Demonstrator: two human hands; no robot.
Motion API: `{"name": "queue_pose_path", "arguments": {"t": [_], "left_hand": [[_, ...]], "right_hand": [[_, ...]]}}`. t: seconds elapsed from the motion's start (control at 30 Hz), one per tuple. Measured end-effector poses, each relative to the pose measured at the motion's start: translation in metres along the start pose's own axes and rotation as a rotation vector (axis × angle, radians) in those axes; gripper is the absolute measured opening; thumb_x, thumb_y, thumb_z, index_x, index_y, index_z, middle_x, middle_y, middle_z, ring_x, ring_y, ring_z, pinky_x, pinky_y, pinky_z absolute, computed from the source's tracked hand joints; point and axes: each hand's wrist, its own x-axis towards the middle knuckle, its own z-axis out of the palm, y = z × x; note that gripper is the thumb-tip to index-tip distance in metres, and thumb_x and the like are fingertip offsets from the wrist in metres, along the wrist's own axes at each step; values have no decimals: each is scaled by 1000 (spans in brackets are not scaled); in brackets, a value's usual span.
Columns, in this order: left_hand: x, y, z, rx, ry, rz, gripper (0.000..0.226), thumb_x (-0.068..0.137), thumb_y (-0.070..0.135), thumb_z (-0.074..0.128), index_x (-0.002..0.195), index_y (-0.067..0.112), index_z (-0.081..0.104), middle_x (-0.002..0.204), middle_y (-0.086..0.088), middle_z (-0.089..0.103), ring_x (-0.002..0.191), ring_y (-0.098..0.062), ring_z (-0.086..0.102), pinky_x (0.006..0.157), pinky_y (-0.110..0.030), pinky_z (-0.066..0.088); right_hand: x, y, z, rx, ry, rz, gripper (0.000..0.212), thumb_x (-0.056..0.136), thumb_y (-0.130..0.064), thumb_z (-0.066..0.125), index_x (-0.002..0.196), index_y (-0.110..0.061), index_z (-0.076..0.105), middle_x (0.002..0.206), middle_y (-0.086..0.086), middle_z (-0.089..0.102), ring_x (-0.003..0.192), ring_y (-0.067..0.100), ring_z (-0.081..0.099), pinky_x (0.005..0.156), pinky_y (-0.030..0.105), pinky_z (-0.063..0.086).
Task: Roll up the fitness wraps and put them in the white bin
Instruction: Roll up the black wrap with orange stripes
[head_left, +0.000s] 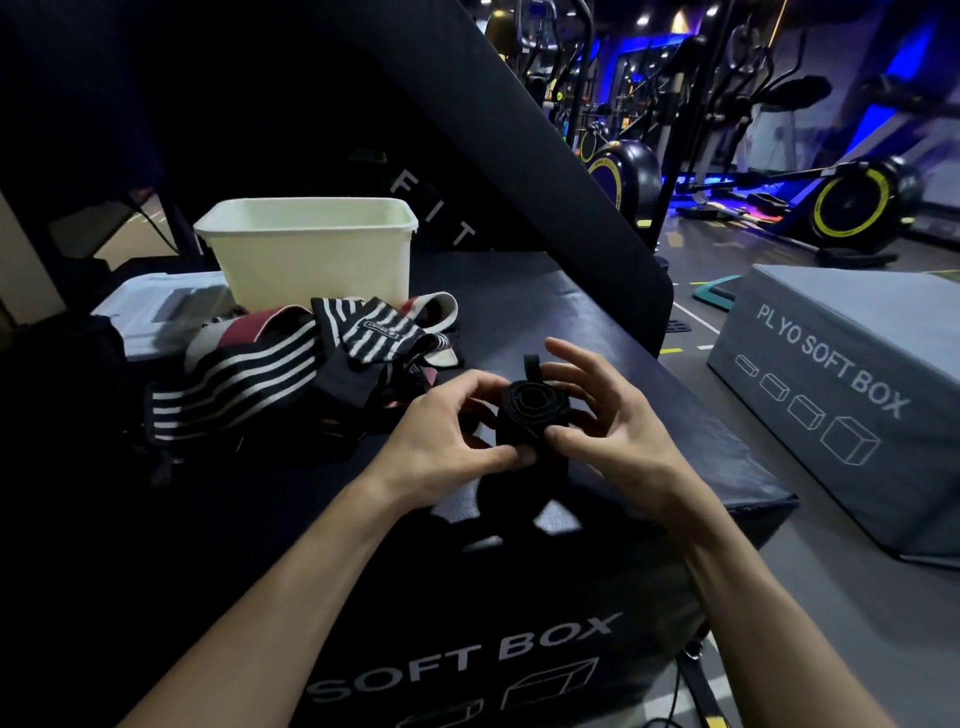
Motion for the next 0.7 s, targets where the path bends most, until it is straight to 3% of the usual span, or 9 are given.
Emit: {"name": "queue_pose_path", "arguments": {"t": [0.17,0.37,0.53,0.63,0.7], "left_hand": [[7,0,0,75,-35,-4,64,60,46,92,116,27,67,105,11,76,96,-7,72,89,-35,59],[10,14,9,214,45,-12,51,64,34,90,108,27,63,90,13,74,82,2,69,79,-24,56],[11,17,18,245,131,-67,63,52,65,72,102,29,59,86,13,72,81,1,68,74,-20,53],[10,14,21,300,159,-40,67,52,68,69,105,28,58,92,12,71,86,-5,68,79,-25,54],[8,14,24,307,173,-17,64,54,64,70,106,29,58,92,12,70,86,-5,67,79,-28,54]], "right_hand": [[0,6,0,77,49,-12,73,75,-6,76,141,-27,52,130,6,60,124,17,61,96,27,50],[-6,9,2,183,114,27,59,78,-10,80,134,-17,60,116,3,68,117,17,66,97,30,51],[-15,2,5,90,104,28,61,82,-20,80,138,-21,57,132,-6,67,130,12,59,106,38,48],[-18,1,3,-21,70,39,60,85,-21,83,138,-28,58,134,-13,66,129,9,58,102,47,54],[-19,-1,-1,32,45,50,57,86,-13,80,138,-24,60,133,-8,67,126,13,61,98,43,57]]}}
